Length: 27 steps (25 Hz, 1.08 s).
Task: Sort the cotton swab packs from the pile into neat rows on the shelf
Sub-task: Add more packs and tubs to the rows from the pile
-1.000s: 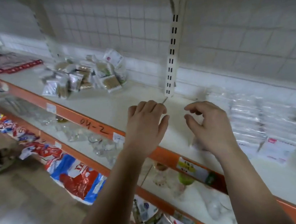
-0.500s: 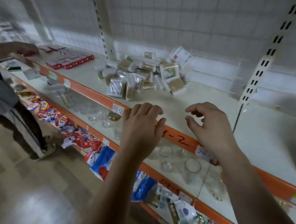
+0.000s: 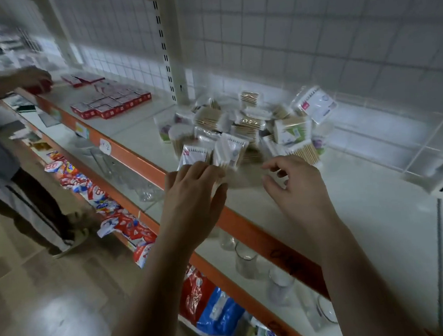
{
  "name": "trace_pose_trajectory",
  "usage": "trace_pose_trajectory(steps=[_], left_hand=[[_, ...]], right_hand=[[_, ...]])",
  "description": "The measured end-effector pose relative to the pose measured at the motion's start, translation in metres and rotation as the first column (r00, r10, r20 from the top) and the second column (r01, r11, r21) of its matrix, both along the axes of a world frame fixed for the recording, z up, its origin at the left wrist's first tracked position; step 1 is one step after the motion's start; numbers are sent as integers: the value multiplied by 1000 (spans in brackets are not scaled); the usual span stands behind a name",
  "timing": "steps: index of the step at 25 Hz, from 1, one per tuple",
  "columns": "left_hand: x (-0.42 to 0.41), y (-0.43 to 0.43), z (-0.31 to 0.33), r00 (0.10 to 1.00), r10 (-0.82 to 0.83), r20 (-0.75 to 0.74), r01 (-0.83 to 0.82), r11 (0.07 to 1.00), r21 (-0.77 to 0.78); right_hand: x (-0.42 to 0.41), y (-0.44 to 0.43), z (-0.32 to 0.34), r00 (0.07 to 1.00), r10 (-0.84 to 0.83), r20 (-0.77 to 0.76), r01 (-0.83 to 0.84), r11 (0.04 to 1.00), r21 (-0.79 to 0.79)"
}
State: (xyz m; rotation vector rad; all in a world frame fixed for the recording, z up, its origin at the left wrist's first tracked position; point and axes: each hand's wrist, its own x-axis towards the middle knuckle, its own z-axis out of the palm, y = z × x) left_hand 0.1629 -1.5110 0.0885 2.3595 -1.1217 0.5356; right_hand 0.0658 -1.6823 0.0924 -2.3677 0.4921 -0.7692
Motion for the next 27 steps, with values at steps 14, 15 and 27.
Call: trace_pose_trajectory(steps=[14,15,27], left_hand=[[116,-2,-12,996,-25,-91,25,1000,4],[123,0,-13,995,-44,-95,44,999,0],[184,-4,-21,919,-353,-175,354,935,-25]], right_hand=[[112,14,-6,998,47,-47,-47,999,2],[114,18,-7,998,23,-50,-24,1000,-5],[120,43,-9,956,-289,-51,291,956,47]])
